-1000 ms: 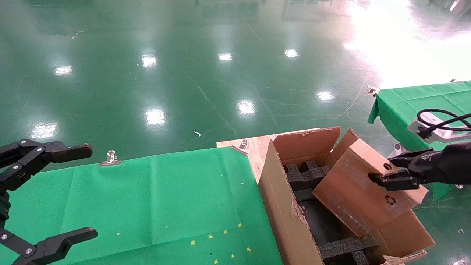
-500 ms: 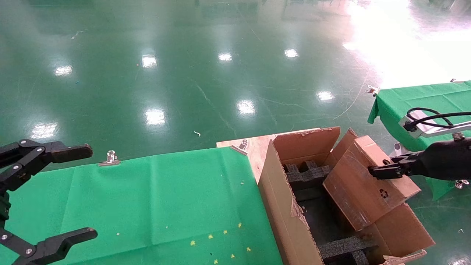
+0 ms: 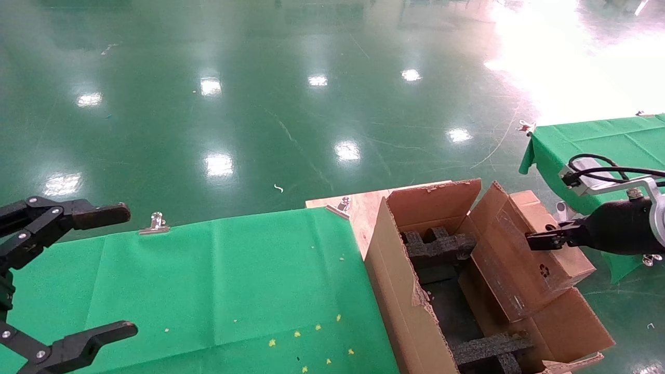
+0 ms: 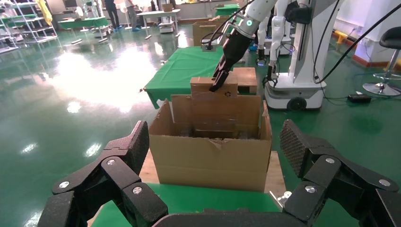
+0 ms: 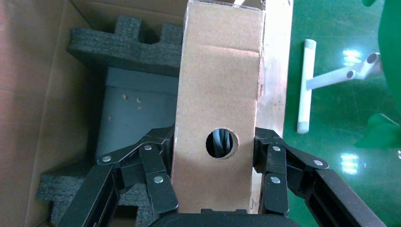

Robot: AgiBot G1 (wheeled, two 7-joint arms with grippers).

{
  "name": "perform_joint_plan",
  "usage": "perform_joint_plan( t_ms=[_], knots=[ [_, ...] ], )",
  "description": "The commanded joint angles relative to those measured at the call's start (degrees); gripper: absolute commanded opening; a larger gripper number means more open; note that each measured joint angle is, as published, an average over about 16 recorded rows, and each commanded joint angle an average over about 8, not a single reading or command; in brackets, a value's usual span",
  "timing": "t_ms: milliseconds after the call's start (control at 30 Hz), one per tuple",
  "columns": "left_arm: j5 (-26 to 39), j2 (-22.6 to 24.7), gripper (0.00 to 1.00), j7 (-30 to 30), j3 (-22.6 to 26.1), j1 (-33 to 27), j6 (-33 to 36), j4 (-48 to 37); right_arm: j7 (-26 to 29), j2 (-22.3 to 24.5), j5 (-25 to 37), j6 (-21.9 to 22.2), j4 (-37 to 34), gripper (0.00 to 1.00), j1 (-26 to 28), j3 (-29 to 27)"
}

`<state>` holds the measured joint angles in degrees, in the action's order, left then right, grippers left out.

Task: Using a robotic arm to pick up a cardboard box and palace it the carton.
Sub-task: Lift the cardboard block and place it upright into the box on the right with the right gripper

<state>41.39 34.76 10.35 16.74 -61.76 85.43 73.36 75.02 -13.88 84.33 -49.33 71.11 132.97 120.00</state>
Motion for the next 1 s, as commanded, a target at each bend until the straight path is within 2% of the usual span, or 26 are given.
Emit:
perform_joint_plan(
  t_ms=[33,533,1000],
  knots=[
    [0.0,0.0,1.0,0.0,0.0,0.0,0.0,0.0,2.7,0.1,2.0,0.2,1.5,0.0,0.3,0.4],
    [0.0,0.0,1.0,0.0,0.1,0.0,0.0,0.0,15.5,-1.6,9.2,3.3,3.9,0.0,-2.4,2.7],
    [-0.1,0.0,1.0,-0.1,0.1,0.0,0.0,0.0,19.8,-4.2,11.2,7.0,3.8,0.0,-6.9,4.6]
  ],
)
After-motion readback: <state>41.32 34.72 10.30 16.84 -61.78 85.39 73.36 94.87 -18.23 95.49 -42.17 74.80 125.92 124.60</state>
